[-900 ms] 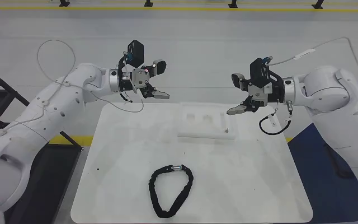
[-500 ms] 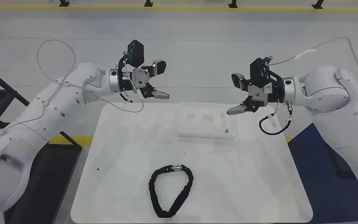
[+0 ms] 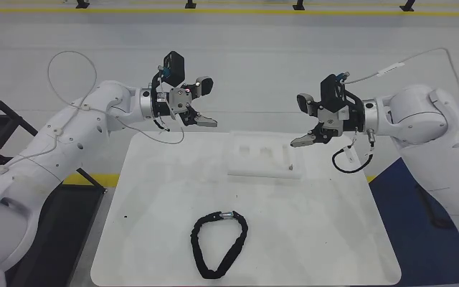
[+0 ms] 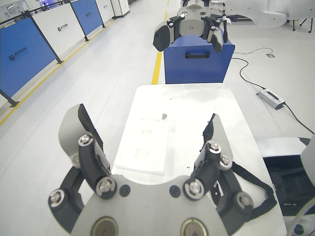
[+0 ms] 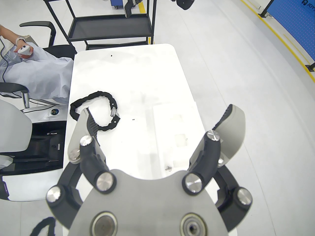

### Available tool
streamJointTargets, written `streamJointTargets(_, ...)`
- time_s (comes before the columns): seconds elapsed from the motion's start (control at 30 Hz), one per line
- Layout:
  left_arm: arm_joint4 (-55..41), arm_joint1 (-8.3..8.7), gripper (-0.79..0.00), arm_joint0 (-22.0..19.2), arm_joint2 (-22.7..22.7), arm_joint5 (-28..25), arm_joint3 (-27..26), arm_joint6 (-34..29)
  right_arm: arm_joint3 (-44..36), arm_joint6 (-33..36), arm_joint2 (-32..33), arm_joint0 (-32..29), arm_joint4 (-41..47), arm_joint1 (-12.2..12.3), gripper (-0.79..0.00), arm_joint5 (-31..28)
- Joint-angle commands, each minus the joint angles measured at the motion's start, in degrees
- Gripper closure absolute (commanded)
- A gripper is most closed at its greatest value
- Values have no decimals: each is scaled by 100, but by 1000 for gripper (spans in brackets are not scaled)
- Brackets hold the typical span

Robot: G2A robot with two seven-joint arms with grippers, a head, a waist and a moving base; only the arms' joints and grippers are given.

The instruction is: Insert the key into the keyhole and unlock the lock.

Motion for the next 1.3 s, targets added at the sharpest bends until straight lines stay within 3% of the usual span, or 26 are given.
streamJointTargets(0.0, -1, 0, -785, 0, 0, 0, 0, -2, 163, -86, -27, -79, 4, -9, -785, 71)
streamJointTargets(0.47, -1, 0, -785, 0, 0, 0, 0, -2, 1586, 321, -633, 132, 473, -276, -785, 226)
streamJointTargets(0.83, -1, 0, -785, 0, 0, 0, 0, -2, 2608, 324, -1086, 308, 570, -624, -785, 563)
streamJointTargets(1.03, -1, 0, -785, 0, 0, 0, 0, -2, 3020, 201, -1355, 358, 382, -868, -785, 990)
streamJointTargets(1.27, -1, 0, -785, 0, 0, 0, 0, -2, 3382, 47, -1571, 309, 271, -1134, -785, 2125)
